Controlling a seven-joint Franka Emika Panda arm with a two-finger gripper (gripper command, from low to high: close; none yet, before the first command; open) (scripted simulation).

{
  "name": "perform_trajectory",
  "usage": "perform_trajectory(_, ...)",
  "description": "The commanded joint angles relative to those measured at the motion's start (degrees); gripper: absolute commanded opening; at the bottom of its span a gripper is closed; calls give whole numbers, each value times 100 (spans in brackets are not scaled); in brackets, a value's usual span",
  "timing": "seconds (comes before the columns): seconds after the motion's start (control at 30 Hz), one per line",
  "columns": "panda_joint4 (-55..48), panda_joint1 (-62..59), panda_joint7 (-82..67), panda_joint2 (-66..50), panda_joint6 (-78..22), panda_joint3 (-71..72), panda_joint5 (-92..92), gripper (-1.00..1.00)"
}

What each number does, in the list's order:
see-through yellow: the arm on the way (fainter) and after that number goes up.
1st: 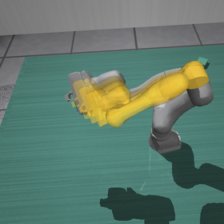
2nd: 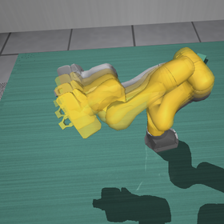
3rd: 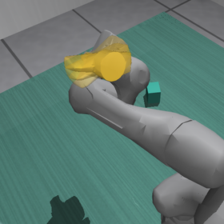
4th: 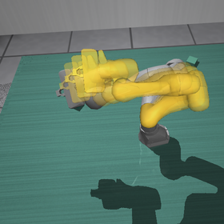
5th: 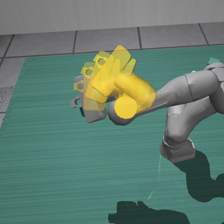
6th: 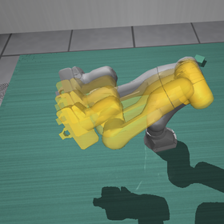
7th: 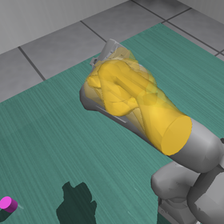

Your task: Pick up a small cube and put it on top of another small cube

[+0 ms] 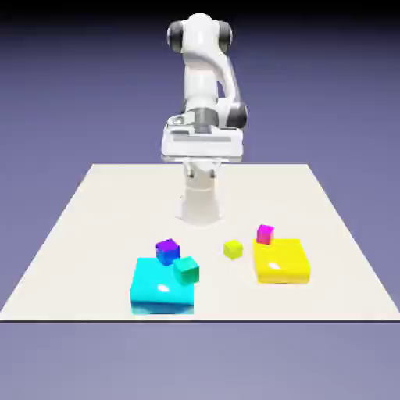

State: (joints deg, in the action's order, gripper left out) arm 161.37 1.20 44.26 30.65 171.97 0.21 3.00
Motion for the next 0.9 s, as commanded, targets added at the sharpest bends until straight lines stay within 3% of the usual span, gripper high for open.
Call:
perform_trajectory(0.0,31,42,150,-166,-169,17,250,0)
perform_trajectory(0.53,525,716,2535,-2822,-2861,291,4230,0)
perform_trajectory(0.83,112,771,1081,-4432,-1877,949,6112,0)
perform_trajectory(0.87,112,771,1081,-4432,-1877,949,6113,-100)
